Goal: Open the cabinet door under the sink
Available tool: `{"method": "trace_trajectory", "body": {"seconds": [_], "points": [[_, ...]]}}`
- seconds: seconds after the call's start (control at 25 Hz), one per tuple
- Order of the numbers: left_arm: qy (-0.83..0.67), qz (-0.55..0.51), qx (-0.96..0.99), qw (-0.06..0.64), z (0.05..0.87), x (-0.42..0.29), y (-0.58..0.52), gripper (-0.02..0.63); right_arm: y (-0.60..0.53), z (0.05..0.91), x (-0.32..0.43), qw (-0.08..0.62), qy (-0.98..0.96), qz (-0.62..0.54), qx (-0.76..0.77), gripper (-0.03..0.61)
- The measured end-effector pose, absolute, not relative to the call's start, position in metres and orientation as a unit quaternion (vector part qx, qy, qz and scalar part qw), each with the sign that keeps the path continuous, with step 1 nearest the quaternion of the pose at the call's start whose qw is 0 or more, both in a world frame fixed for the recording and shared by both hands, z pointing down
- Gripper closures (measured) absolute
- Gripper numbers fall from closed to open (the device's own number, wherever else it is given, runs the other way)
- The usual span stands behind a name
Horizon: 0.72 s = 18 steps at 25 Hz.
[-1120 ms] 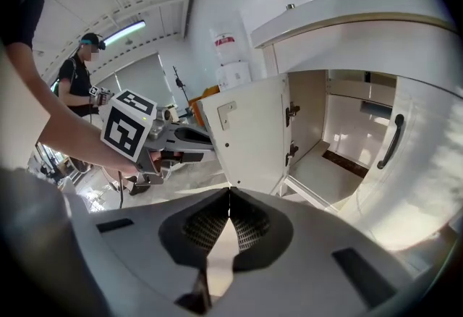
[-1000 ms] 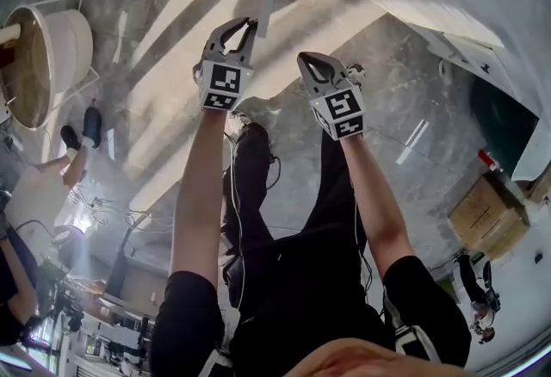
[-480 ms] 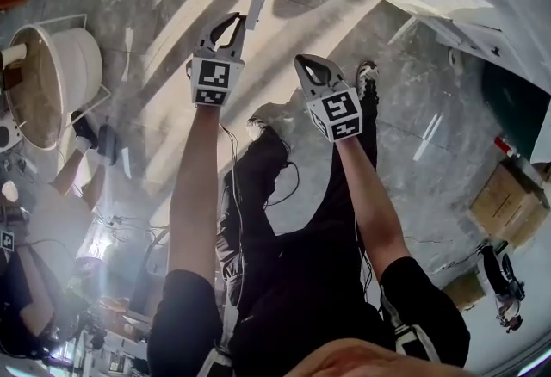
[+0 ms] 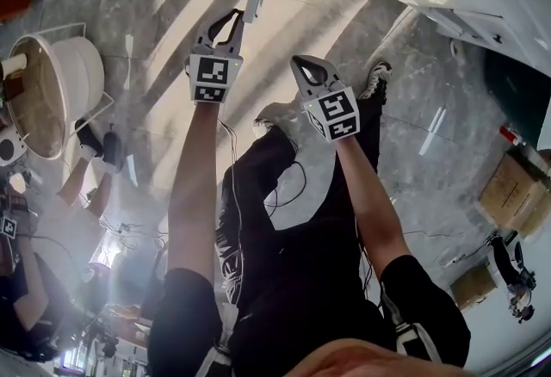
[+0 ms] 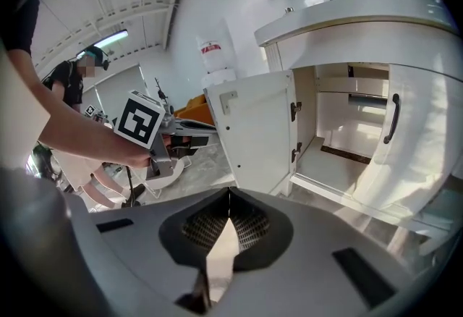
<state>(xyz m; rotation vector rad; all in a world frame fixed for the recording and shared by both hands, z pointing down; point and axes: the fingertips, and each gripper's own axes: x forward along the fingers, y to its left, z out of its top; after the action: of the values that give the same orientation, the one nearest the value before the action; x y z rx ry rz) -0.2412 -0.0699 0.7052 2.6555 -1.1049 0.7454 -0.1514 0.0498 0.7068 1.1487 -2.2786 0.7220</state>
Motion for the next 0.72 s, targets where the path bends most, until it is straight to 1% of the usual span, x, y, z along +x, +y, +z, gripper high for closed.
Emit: {"method": "trace_trajectory", "body": {"seconds": [0.24, 0.44, 0.72], "points": [[-0.369, 0.259, 0.889, 0.083, 0.699, -0.251, -0.06, 0.574, 0.053, 0.7, -0.155, 0.235, -0.83, 0.27, 0.428, 0.52], [-0.375, 0.256, 0.886, 0.095, 0.685, -0.255, -0.051, 0.574, 0.057, 0.686, -0.158, 0.233, -0.83, 0.274, 0.427, 0.52], [-0.384, 0.25, 0.881, 0.122, 0.637, -0.244, -0.021, 0.574, 0.059, 0.632, -0.144, 0.239, -0.828, 0.27, 0.429, 0.52]]}}
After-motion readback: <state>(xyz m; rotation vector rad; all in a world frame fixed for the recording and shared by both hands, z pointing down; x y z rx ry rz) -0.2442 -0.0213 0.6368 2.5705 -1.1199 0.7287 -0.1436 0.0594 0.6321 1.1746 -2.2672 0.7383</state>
